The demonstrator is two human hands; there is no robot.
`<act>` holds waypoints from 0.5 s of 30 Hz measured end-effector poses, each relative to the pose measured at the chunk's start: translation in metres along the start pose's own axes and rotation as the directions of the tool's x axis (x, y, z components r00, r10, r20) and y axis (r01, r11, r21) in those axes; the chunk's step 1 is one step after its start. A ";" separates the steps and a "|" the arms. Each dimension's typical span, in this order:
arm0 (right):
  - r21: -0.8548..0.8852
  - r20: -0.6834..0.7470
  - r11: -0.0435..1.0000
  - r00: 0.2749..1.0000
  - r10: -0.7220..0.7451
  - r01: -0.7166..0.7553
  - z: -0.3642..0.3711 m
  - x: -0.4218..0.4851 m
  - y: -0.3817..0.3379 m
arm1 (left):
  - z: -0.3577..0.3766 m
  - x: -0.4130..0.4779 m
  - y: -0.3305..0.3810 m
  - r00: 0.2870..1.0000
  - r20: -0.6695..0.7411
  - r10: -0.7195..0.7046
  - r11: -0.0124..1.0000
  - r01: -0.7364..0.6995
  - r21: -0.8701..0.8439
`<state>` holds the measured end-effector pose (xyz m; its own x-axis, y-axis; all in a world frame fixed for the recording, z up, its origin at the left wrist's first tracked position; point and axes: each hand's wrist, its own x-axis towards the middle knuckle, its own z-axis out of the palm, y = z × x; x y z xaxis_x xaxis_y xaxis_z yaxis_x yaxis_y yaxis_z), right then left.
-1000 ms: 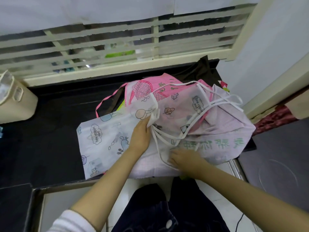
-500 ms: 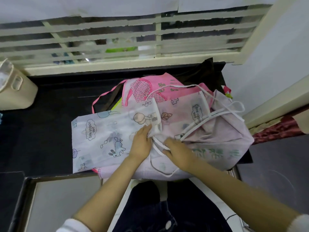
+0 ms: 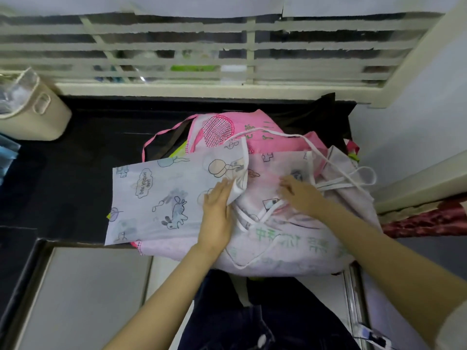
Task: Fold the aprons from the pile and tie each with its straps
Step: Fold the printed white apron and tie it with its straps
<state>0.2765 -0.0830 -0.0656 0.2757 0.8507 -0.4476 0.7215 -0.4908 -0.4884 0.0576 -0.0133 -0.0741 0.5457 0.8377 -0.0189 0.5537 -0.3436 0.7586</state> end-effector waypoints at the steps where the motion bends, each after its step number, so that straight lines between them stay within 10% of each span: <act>1: 0.034 0.053 0.998 0.997 0.048 -0.050 -0.006 0.005 0.003 | 0.005 -0.003 0.016 1.000 0.011 0.016 1.000 -0.016 -0.003; 8: 0.774 0.255 0.595 0.967 0.024 -0.218 -0.032 0.007 0.012 | 0.059 -0.005 0.066 0.959 0.277 0.057 0.931 -0.151 0.333; 15: 0.632 0.132 0.769 0.991 0.017 -0.098 -0.030 0.010 0.018 | 0.070 -0.001 0.073 0.904 0.426 -0.041 0.860 -0.185 0.475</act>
<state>0.3114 -0.0780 -0.0570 0.2017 0.8096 -0.5513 0.1268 -0.5797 -0.8049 0.1415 -0.0685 -0.0639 0.7383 0.5905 -0.3259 0.6744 -0.6518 0.3468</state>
